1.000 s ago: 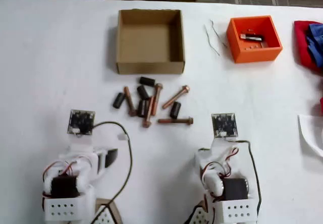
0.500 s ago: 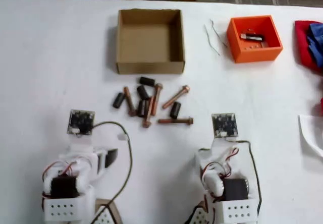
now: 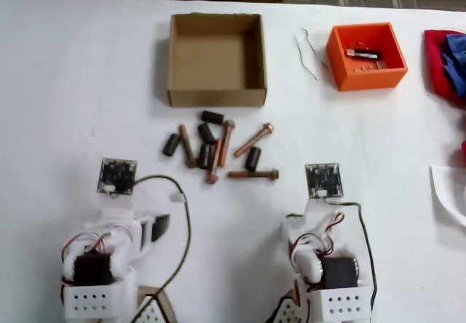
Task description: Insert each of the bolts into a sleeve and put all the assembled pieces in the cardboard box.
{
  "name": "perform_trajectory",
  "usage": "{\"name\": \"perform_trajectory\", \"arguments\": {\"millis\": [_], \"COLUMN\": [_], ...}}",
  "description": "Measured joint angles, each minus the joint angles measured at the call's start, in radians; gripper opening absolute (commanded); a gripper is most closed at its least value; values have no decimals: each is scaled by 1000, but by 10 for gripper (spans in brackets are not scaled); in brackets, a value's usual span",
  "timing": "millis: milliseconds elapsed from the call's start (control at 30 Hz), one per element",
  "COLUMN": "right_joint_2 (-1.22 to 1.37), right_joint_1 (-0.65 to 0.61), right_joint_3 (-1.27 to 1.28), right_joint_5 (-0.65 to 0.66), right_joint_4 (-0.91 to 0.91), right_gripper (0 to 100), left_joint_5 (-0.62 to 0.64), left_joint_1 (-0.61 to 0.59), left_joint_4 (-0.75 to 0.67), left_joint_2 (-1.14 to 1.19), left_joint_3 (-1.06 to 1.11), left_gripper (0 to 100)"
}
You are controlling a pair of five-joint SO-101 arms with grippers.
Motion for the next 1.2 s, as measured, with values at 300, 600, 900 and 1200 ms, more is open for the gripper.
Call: {"name": "perform_trajectory", "arguments": {"millis": [300, 600, 900, 1200], "right_joint_2": [0, 0, 0, 288], "right_joint_1": [0, 57, -8, -89], "right_joint_3": [0, 0, -157, -414], "right_joint_5": [32, 356, 344, 356], "right_joint_4": [-127, -249, -155, -186], "right_gripper": [21, 53, 149, 144], "left_joint_5": [0, 0, 0, 0], "left_joint_1": [0, 0, 0, 0], "left_joint_4": [0, 0, 0, 0], "left_joint_2": [0, 0, 0, 0], "left_joint_3": [0, 0, 0, 0], "left_gripper": [336, 336, 336, 336]}}
